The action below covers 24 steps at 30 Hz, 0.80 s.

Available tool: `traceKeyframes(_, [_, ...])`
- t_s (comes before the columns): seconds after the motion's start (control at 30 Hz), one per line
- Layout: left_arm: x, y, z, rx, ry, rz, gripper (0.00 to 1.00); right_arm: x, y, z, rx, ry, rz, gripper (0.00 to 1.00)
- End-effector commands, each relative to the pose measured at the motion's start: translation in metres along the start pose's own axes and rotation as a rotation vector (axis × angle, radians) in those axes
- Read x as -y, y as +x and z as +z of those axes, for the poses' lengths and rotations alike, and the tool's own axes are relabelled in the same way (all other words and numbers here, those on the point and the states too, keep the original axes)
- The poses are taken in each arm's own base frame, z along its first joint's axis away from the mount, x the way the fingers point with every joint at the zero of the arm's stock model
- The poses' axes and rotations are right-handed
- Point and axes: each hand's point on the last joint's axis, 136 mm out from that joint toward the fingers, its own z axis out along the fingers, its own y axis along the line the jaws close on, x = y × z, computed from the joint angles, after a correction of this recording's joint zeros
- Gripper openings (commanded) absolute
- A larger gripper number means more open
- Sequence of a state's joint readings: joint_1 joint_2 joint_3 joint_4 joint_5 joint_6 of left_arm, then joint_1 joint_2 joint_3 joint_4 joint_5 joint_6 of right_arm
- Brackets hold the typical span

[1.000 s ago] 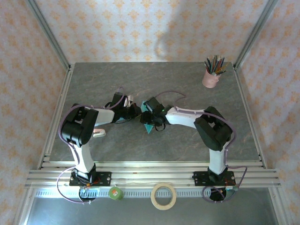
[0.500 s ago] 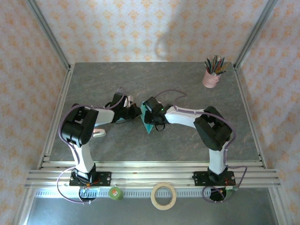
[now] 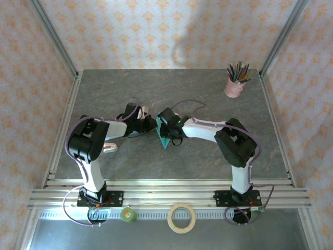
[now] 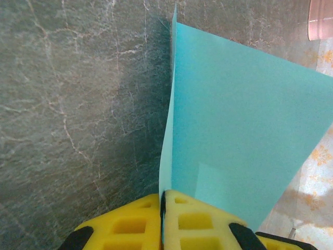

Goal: Fold a paper plane with a square sheet of paper (pick it up from the middle)

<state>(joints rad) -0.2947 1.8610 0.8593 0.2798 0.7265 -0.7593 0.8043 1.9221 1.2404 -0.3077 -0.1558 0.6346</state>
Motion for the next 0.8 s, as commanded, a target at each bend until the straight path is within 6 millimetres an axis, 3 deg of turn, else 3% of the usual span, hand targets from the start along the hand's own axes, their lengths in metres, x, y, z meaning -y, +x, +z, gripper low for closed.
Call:
traceKeyframes(0.0, [0.012, 0.004, -0.005, -0.014, 0.022, 0.023, 0.10, 0.004, -0.001, 0.004, 0.009, 0.051, 0.009, 0.23])
traceKeyframes(0.43, [0.016, 0.002, -0.008, -0.007, 0.025, 0.030, 0.16, 0.007, 0.000, 0.008, 0.004, 0.079, 0.011, 0.20])
traceKeyframes(0.57, [0.019, -0.007, -0.017, 0.031, 0.010, 0.035, 0.23, 0.011, -0.006, 0.003, 0.030, 0.110, 0.008, 0.14])
traceKeyframes(0.77, [0.019, -0.030, -0.047, 0.132, -0.035, 0.045, 0.43, 0.018, -0.024, -0.009, 0.083, 0.170, -0.026, 0.10])
